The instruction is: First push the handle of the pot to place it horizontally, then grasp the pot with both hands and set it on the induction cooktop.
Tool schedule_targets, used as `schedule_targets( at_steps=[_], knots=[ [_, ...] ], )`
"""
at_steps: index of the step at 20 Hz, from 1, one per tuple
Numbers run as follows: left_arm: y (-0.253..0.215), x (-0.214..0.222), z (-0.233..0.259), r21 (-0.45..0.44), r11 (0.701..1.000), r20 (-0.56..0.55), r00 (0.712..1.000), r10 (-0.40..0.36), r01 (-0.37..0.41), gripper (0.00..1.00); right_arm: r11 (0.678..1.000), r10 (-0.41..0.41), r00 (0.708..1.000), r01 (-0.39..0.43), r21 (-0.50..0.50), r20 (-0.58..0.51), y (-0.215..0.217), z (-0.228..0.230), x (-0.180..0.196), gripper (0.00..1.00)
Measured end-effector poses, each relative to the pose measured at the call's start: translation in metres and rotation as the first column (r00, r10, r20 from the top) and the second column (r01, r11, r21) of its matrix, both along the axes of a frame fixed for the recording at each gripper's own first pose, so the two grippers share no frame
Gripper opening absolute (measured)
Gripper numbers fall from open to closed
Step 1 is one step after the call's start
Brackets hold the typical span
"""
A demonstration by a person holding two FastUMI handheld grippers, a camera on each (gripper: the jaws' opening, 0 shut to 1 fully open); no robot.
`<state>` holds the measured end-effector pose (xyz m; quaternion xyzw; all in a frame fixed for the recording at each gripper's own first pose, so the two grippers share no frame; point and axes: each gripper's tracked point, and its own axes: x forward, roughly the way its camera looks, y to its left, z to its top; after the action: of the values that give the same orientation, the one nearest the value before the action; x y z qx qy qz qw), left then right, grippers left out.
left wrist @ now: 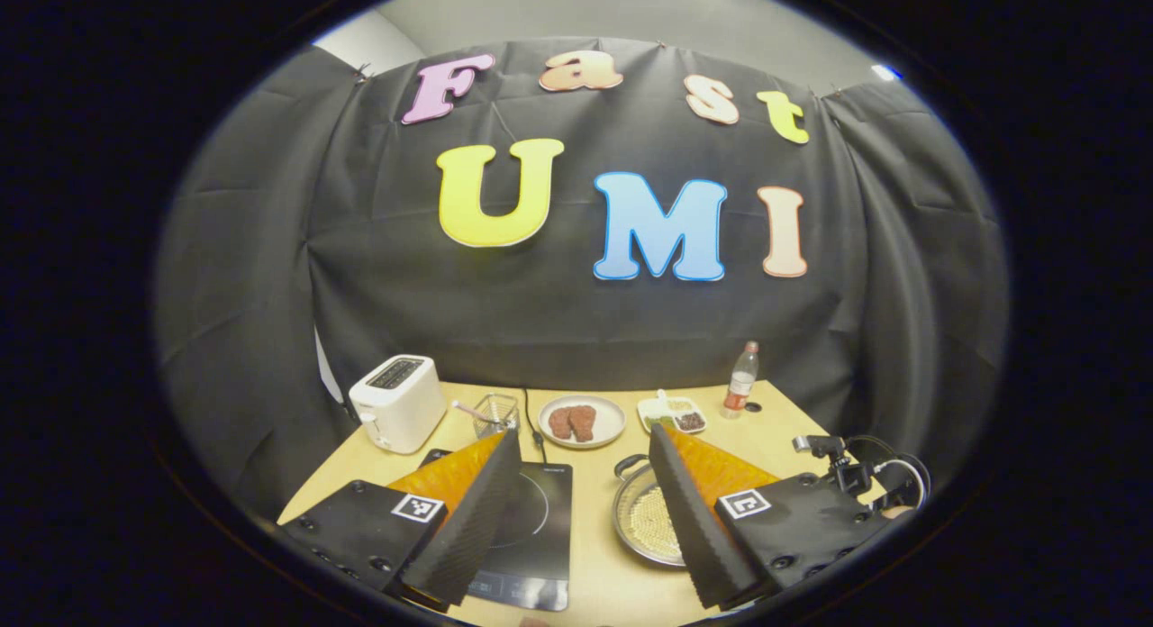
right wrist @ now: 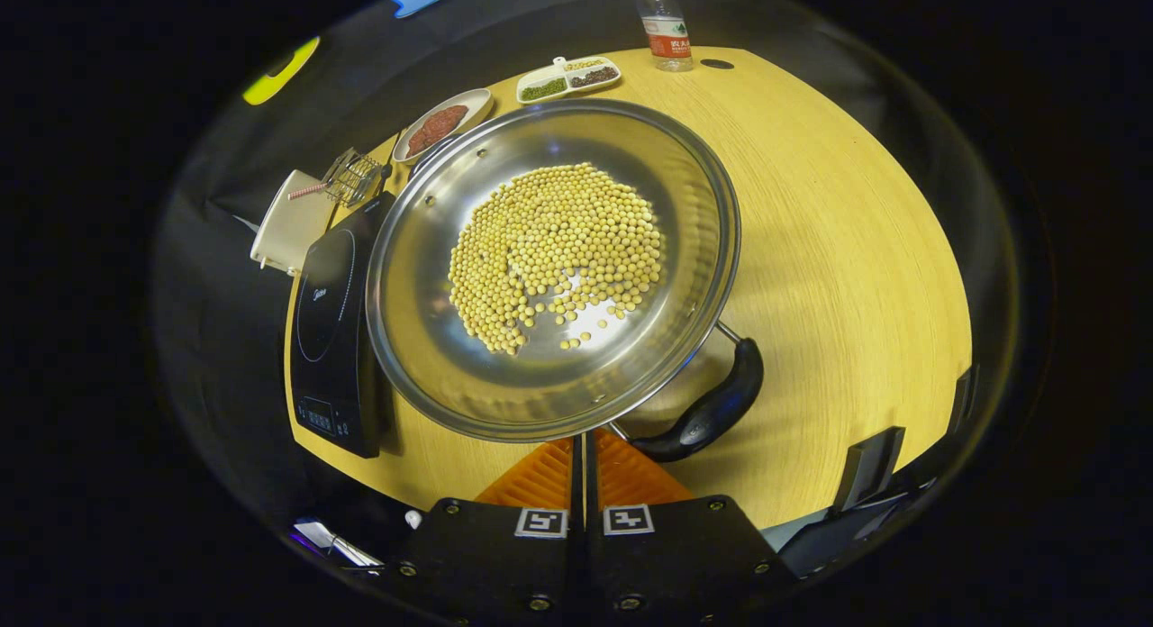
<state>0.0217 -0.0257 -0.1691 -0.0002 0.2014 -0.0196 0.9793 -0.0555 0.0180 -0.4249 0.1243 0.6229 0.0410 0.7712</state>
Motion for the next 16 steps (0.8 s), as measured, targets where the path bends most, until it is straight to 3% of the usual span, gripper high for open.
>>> schedule_targets(
  at_steps=[7, 9, 11, 16],
  knots=[
    [-0.021, 0.004, -0.008, 0.007, 1.000, -0.027, 1.000, -0.012, 0.012, 0.92, 0.998, 0.050, 0.999, -0.050, -0.033, -0.005, -0.033, -0.003, 0.011, 0.01],
    [-0.026, 0.006, -0.007, 0.015, 1.000, -0.027, 0.999, -0.018, 0.018, 0.99, 0.995, 0.076, 0.997, -0.076, -0.061, -0.007, -0.045, -0.005, 0.015, 0.00],
    [-0.029, 0.006, -0.010, 0.020, 1.000, -0.028, 0.999, -0.020, 0.021, 0.92, 0.992, 0.083, 0.996, -0.084, -0.091, -0.011, -0.058, -0.008, 0.021, 0.01],
    [-0.034, 0.012, -0.014, 0.025, 1.000, -0.042, 0.999, -0.009, 0.010, 0.94, 0.987, 0.098, 0.995, -0.100, -0.124, -0.022, -0.082, -0.010, 0.037, 0.01]
  ],
)
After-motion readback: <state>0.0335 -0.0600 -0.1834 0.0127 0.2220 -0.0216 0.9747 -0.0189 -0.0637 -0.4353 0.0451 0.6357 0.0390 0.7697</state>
